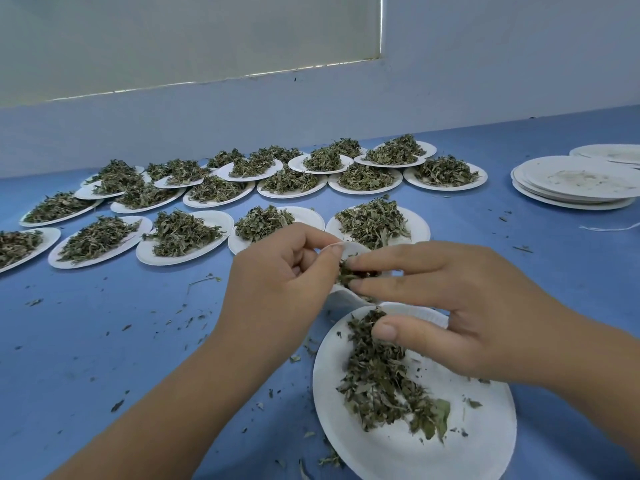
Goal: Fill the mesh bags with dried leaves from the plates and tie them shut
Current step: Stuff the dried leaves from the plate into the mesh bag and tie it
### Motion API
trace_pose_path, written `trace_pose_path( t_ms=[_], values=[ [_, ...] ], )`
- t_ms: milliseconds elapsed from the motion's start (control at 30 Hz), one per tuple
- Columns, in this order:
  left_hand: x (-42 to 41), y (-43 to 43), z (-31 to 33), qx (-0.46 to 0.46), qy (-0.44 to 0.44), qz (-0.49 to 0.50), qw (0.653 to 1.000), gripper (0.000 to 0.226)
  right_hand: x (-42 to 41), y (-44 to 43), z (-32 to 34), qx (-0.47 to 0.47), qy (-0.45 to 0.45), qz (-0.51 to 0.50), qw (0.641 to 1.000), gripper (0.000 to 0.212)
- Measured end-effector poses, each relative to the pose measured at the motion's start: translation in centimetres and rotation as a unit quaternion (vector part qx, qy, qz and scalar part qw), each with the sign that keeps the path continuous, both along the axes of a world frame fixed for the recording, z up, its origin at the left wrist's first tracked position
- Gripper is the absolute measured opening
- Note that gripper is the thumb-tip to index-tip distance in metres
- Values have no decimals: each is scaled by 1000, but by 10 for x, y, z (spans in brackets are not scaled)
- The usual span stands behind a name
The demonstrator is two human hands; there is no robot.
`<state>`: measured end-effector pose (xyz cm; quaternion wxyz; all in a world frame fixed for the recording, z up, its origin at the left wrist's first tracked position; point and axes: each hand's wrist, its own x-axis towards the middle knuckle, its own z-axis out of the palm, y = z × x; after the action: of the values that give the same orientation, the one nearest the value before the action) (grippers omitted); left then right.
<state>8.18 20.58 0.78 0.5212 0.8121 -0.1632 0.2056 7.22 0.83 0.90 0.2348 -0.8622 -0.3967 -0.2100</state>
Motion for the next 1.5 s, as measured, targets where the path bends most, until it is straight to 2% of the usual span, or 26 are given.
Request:
trace_pose_path(
  t_ms=[267, 433, 500, 567, 667, 767, 833, 967, 1067, 1200, 1267, 1367, 1433, 1500],
  values=[
    [-7, -8, -4, 26, 1, -48, 998, 9, -1, 4, 0, -94, 15, 16, 995, 53],
    [-5, -9, -4, 23, 2, -26, 999, 12, -4, 7, 1, -115, 1, 23, 993, 53],
    [-4, -7, -2, 17, 0, -12, 1000, 13, -5, 5, 2, -54, -22, 31, 998, 46],
    [-2, -5, -1, 18, -5, -2, 1000, 14, -6, 2, 5, 62, -27, 29, 997, 35],
    [-1, -3, 0, 16, -6, 1, 1000, 11, -1, -2, 7, 170, -16, -21, 985, 22],
    [-2, -3, -1, 20, -7, 0, 1000, 11, 6, 0, 0, 166, 48, -88, 981, 24],
    [-3, -5, -2, 25, -8, -5, 1000, 11, 9, 2, -7, 161, 76, -96, 979, 18],
    [-5, -7, -3, 35, -12, -10, 999, 13, 6, 6, -7, 161, 39, -52, 985, 2],
    [-5, -7, -3, 40, -17, -16, 999, 11, 0, 9, -6, 158, 39, -38, 986, 4],
    [-5, -7, -4, 45, -22, -21, 999, 11, 1, 13, -9, 145, 74, -73, 984, 11],
    [-5, -7, -4, 45, -22, -24, 998, 10, 4, 11, -9, 188, 118, -81, 972, 18],
    [-5, -6, -5, 49, -31, -17, 998, 11, 8, 6, -7, 290, 201, -68, 933, 21],
    [-5, -6, -5, 50, -33, -15, 998, 12, 8, 4, -6, 300, 194, -65, 932, 20],
    [-5, -6, -5, 46, -34, -17, 998, 13, 6, 6, -5, 258, 138, -73, 954, 18]
  ],
)
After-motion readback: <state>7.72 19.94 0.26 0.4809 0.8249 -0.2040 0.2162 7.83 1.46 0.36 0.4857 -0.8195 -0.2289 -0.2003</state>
